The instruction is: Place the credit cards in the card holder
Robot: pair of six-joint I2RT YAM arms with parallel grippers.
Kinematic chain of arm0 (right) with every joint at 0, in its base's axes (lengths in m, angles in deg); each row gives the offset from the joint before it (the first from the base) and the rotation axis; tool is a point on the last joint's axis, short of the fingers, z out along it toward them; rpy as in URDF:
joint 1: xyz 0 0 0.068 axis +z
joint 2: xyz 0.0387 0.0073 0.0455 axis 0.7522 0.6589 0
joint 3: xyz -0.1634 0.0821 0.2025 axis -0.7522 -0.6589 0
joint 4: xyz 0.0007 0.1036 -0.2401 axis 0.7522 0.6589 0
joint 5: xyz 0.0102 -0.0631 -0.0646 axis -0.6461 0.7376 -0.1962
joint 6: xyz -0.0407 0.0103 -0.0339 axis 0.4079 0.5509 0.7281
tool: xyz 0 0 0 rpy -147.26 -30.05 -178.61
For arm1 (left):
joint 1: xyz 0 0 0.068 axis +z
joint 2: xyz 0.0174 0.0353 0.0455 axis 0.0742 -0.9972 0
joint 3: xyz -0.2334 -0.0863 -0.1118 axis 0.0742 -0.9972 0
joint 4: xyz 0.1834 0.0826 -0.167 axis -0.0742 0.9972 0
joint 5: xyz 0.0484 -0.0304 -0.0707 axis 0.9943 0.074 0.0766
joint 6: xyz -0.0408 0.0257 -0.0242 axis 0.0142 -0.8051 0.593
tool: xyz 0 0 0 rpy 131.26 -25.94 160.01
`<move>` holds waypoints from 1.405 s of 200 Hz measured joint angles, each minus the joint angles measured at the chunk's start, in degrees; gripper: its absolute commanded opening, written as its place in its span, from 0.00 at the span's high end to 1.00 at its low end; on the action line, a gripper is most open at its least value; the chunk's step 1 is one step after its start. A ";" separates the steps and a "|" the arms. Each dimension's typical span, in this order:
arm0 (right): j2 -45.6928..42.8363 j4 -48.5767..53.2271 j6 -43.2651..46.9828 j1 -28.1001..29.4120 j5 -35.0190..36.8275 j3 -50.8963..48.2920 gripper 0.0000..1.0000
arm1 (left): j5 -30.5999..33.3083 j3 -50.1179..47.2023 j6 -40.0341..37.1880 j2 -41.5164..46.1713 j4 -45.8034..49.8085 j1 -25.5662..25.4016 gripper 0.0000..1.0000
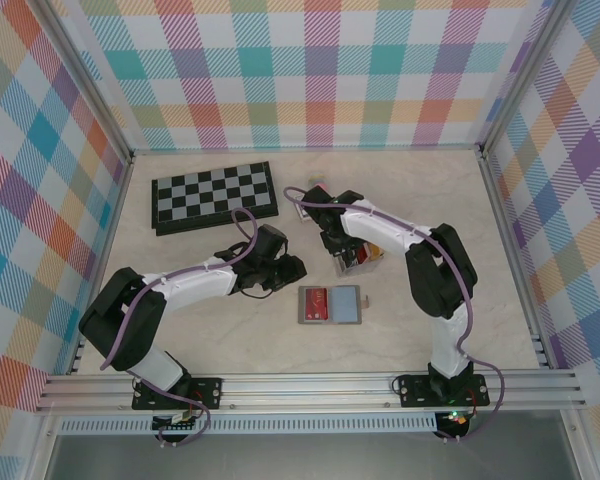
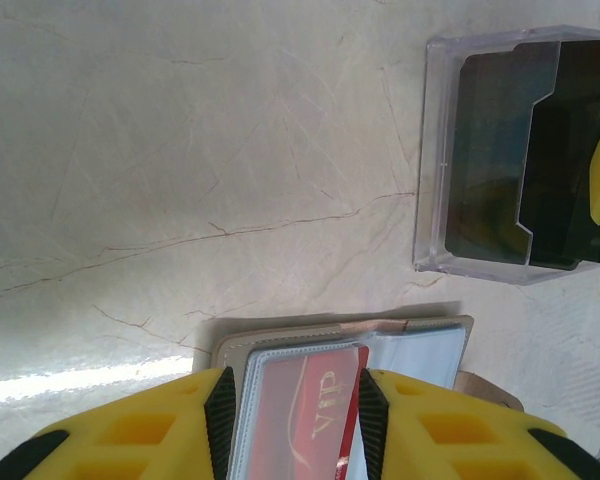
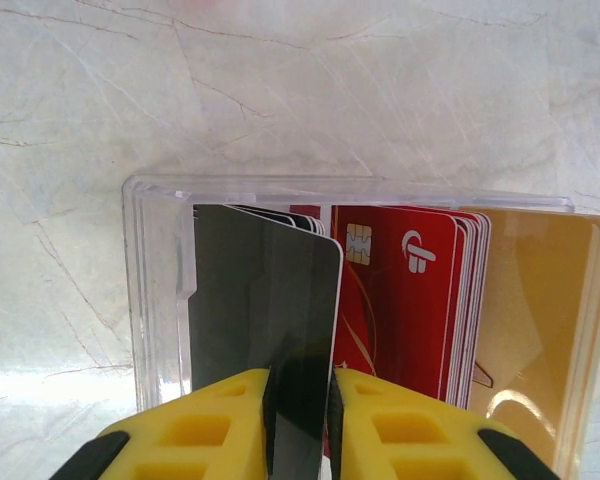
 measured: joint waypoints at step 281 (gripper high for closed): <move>-34.95 -37.40 -21.90 -19.82 -67.38 -32.33 0.96 | -22.53 0.11 13.86 -1.60 -35.36 4.98 0.51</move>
